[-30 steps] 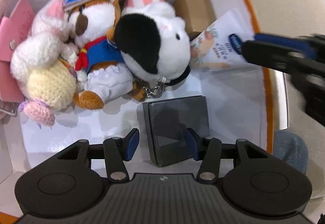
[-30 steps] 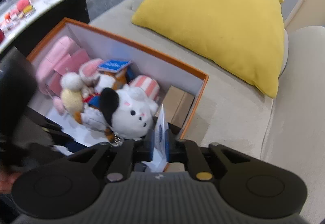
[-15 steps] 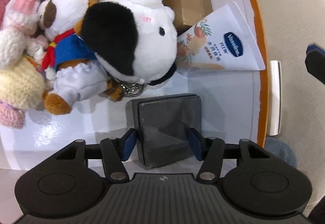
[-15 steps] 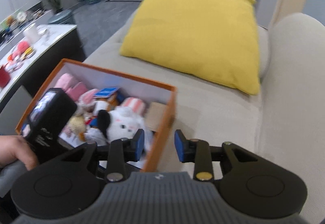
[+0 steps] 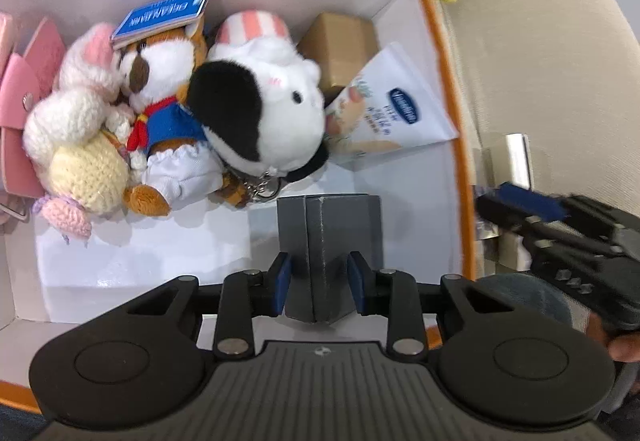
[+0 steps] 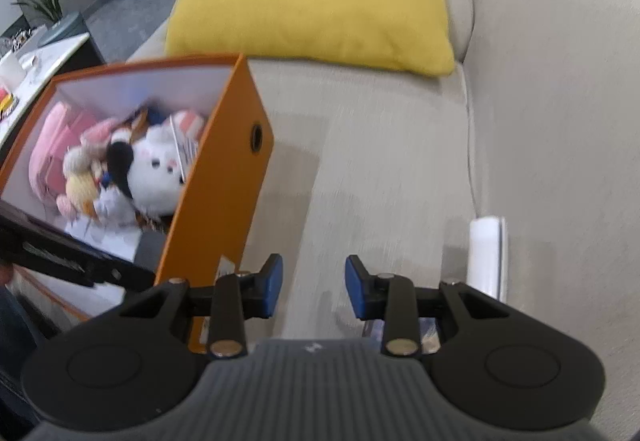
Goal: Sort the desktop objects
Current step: 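Move both tools back to the long white box and photo card box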
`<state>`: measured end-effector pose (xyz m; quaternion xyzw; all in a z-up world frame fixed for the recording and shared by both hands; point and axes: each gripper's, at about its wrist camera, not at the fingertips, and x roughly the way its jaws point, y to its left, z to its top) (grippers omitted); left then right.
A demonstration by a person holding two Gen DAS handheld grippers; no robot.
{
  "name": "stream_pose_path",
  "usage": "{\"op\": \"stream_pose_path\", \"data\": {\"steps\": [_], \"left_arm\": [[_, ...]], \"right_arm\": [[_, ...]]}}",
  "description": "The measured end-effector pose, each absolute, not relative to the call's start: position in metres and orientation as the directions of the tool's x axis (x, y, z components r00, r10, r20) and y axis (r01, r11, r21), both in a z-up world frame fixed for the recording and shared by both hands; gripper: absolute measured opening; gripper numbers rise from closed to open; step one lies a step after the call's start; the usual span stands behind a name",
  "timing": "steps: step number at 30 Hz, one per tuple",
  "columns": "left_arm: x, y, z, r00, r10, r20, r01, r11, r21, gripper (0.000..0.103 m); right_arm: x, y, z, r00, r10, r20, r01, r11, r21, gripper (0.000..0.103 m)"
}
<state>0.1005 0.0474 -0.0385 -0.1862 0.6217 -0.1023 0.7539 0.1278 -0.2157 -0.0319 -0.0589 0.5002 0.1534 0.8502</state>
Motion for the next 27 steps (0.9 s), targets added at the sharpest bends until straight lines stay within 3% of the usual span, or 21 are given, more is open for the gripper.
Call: {"op": "stream_pose_path", "data": {"steps": [14, 15, 17, 27], "left_arm": [[0.106, 0.020, -0.001, 0.251, -0.483, -0.839, 0.036, 0.871, -0.491, 0.027], [0.105, 0.018, 0.001, 0.180, -0.510, -0.841, 0.176, 0.858, -0.482, 0.024], [0.107, 0.014, -0.002, 0.186, -0.508, -0.841, 0.178, 0.859, -0.479, 0.020], [0.114, 0.005, -0.032, 0.205, -0.540, -0.816, 0.167, 0.841, -0.514, 0.020]], "right_arm": [[0.121, -0.209, -0.041, 0.429, 0.219, -0.876, -0.360, 0.931, 0.057, 0.036], [0.121, -0.209, -0.041, 0.429, 0.220, -0.876, -0.360, 0.931, 0.057, 0.036], [0.120, -0.209, -0.041, 0.429, 0.219, -0.876, -0.361, 0.931, 0.056, 0.036], [0.116, -0.210, -0.038, 0.441, 0.224, -0.869, -0.373, 0.927, 0.049, 0.036]]}}
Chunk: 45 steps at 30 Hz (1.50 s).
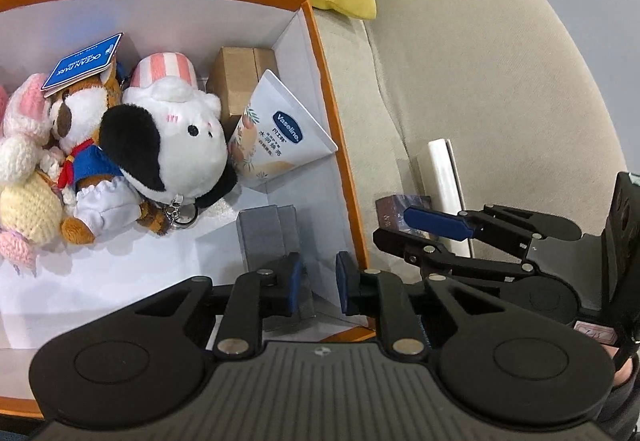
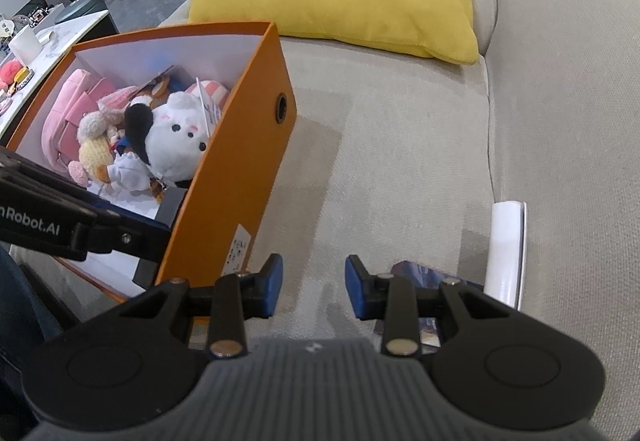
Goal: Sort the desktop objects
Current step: 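Move both tools back to the long white box and photo card box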
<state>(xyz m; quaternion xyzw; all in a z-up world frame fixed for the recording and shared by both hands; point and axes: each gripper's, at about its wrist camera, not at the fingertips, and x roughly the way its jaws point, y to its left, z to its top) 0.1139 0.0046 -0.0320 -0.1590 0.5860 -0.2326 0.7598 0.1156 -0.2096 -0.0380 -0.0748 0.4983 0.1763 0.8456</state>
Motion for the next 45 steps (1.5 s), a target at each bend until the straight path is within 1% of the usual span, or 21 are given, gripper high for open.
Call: {"op": "stream_pose_path", "data": {"steps": [6, 10, 16, 22, 26, 30, 35, 39, 41, 45], "left_arm": [[0.112, 0.009, -0.023, 0.229, -0.548, -0.804, 0.177, 0.836, -0.520, 0.021], [0.108, 0.015, -0.016, 0.248, -0.532, -0.809, 0.180, 0.846, -0.501, 0.026], [0.108, 0.021, -0.032, 0.218, -0.524, -0.823, 0.136, 0.852, -0.506, 0.026], [0.111, 0.016, -0.045, 0.205, -0.556, -0.805, 0.131, 0.831, -0.540, 0.026], [0.112, 0.016, -0.045, 0.209, -0.558, -0.803, 0.133, 0.830, -0.542, 0.026], [0.109, 0.018, -0.036, 0.239, -0.531, -0.813, 0.147, 0.847, -0.510, 0.026], [0.103, 0.009, -0.006, 0.293, -0.542, -0.788, 0.221, 0.840, -0.496, 0.026], [0.100, -0.018, 0.019, 0.305, -0.570, -0.763, 0.347, 0.813, -0.468, 0.026], [0.101, -0.036, 0.023, 0.284, -0.578, -0.765, 0.400, 0.796, -0.454, 0.026], [0.107, -0.070, 0.016, 0.248, -0.569, -0.784, 0.445, 0.786, -0.430, 0.026]], "right_arm": [[0.114, -0.209, -0.036, 0.445, 0.223, -0.867, -0.378, 0.925, 0.044, 0.036], [0.113, -0.208, -0.035, 0.445, 0.224, -0.867, -0.385, 0.922, 0.040, 0.037], [0.113, -0.207, -0.036, 0.439, 0.229, -0.869, -0.398, 0.917, 0.041, 0.036], [0.112, -0.211, -0.035, 0.443, 0.210, -0.872, -0.388, 0.921, 0.024, 0.036], [0.112, -0.221, -0.032, 0.452, 0.197, -0.870, -0.371, 0.928, 0.018, 0.036], [0.111, -0.241, -0.021, 0.475, 0.171, -0.863, -0.337, 0.942, 0.001, 0.036], [0.107, -0.280, -0.010, 0.481, 0.109, -0.870, -0.251, 0.968, -0.017, 0.036], [0.101, -0.301, -0.009, 0.465, 0.059, -0.883, -0.222, 0.974, -0.052, 0.036], [0.099, -0.307, -0.010, 0.449, 0.052, -0.892, -0.224, 0.973, -0.056, 0.036], [0.101, -0.311, -0.016, 0.423, 0.041, -0.905, -0.236, 0.969, -0.067, 0.036]]}}
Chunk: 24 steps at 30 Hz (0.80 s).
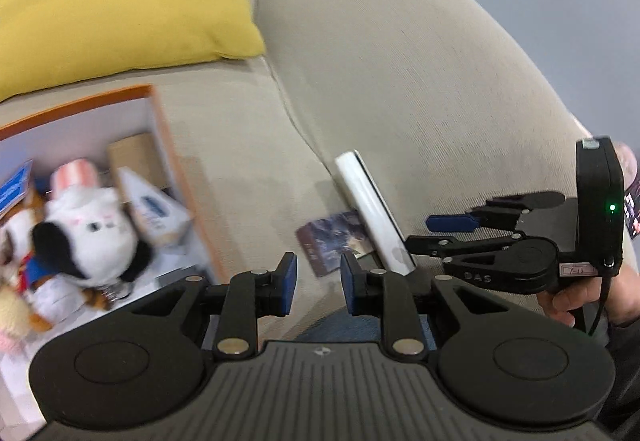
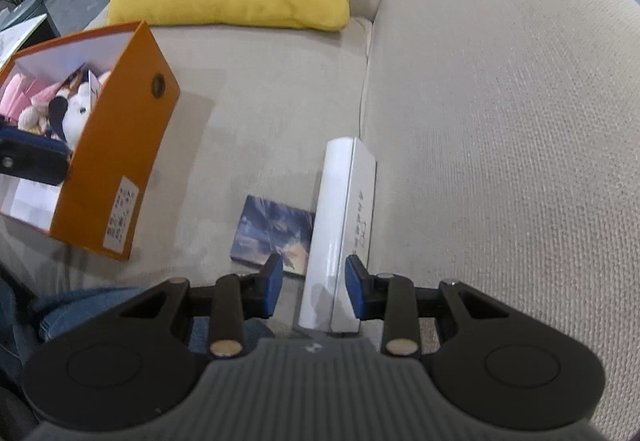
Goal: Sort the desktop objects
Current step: 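Move both tools back to the long white box and photo card box, then grasp the long white box with the right tool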
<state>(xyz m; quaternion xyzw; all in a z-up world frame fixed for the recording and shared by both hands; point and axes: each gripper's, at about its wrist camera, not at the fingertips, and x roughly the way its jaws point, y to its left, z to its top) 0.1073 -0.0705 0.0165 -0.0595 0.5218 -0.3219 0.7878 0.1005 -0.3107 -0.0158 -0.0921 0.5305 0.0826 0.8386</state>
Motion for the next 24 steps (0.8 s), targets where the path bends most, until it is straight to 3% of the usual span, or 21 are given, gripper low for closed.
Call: {"op": "stream_pose_path", "data": {"steps": [17, 24], "left_arm": [[0.125, -0.096, -0.025, 0.188, -0.479, -0.857, 0.409, 0.832, -0.376, 0.028], [0.128, -0.113, -0.020, 0.214, -0.442, -0.871, 0.494, 0.818, -0.294, 0.034]], "right_arm": [[0.144, -0.282, -0.076, 0.406, -0.149, -0.902, -0.239, 0.935, -0.262, 0.040], [0.146, -0.295, -0.075, 0.404, -0.103, -0.909, -0.238, 0.948, -0.213, 0.036]]}}
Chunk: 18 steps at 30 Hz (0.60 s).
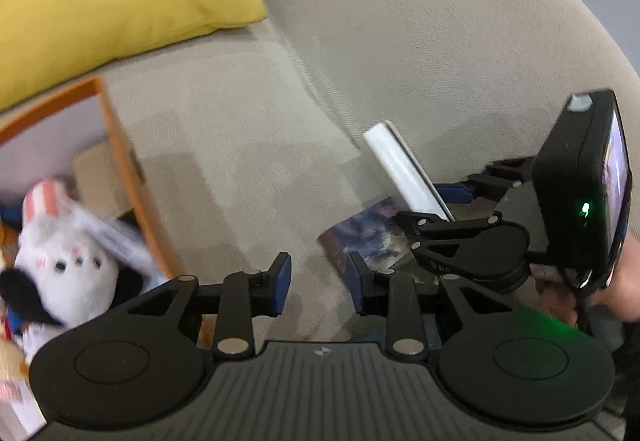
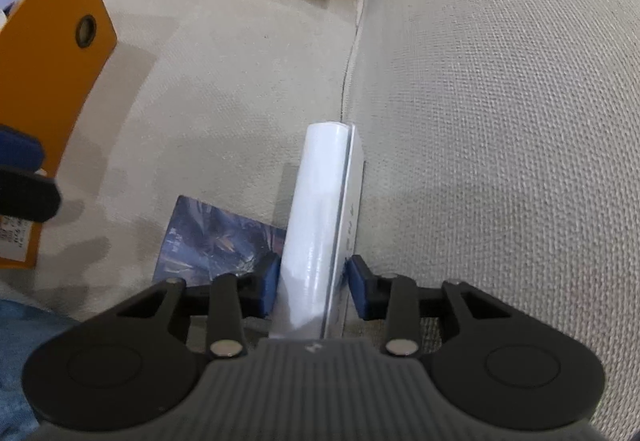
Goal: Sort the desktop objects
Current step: 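Grasp the long white box with the right tool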
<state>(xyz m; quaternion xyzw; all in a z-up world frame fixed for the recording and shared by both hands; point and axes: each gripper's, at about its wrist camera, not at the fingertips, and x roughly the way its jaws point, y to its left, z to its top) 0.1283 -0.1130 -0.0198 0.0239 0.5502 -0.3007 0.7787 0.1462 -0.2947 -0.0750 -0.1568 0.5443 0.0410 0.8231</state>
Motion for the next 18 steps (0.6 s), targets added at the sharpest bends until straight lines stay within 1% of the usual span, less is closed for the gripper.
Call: {"op": "stream_pose_path", "data": {"steps": [3, 5, 6, 9, 11, 13, 17, 18], "left_arm": [[0.127, -0.124, -0.018, 0.212, -0.439, -0.873, 0.551, 0.791, -0.264, 0.039], [0.125, -0.133, -0.019, 0.223, -0.427, -0.877, 0.589, 0.776, -0.228, 0.051], [0.125, -0.137, -0.020, 0.225, -0.423, -0.878, 0.604, 0.767, -0.215, 0.053], [0.124, -0.151, -0.025, 0.215, -0.412, -0.886, 0.657, 0.732, -0.181, 0.054], [0.125, -0.162, -0.029, 0.202, -0.402, -0.893, 0.690, 0.706, -0.162, 0.058], [0.127, -0.170, -0.034, 0.193, -0.390, -0.900, 0.721, 0.679, -0.140, 0.063], [0.132, -0.188, -0.048, 0.173, -0.349, -0.921, 0.771, 0.630, -0.094, 0.066], [0.134, -0.193, -0.051, 0.164, -0.343, -0.925, 0.785, 0.613, -0.088, 0.069]], "right_arm": [[0.144, -0.305, -0.064, 0.396, -0.056, -0.917, -0.232, 0.960, -0.159, 0.032], [0.141, -0.312, -0.053, 0.401, -0.023, -0.916, -0.227, 0.966, -0.124, 0.031], [0.139, -0.315, -0.047, 0.408, -0.010, -0.913, -0.222, 0.969, -0.109, 0.031], [0.134, -0.328, -0.029, 0.436, 0.030, -0.900, -0.204, 0.977, -0.066, 0.031], [0.130, -0.337, -0.017, 0.457, 0.070, -0.887, -0.190, 0.982, -0.020, 0.031], [0.128, -0.342, -0.009, 0.473, 0.097, -0.876, -0.183, 0.983, 0.010, 0.031], [0.129, -0.353, -0.003, 0.479, 0.158, -0.864, -0.163, 0.983, 0.089, 0.031], [0.130, -0.354, -0.002, 0.478, 0.171, -0.862, -0.161, 0.981, 0.105, 0.031]]}}
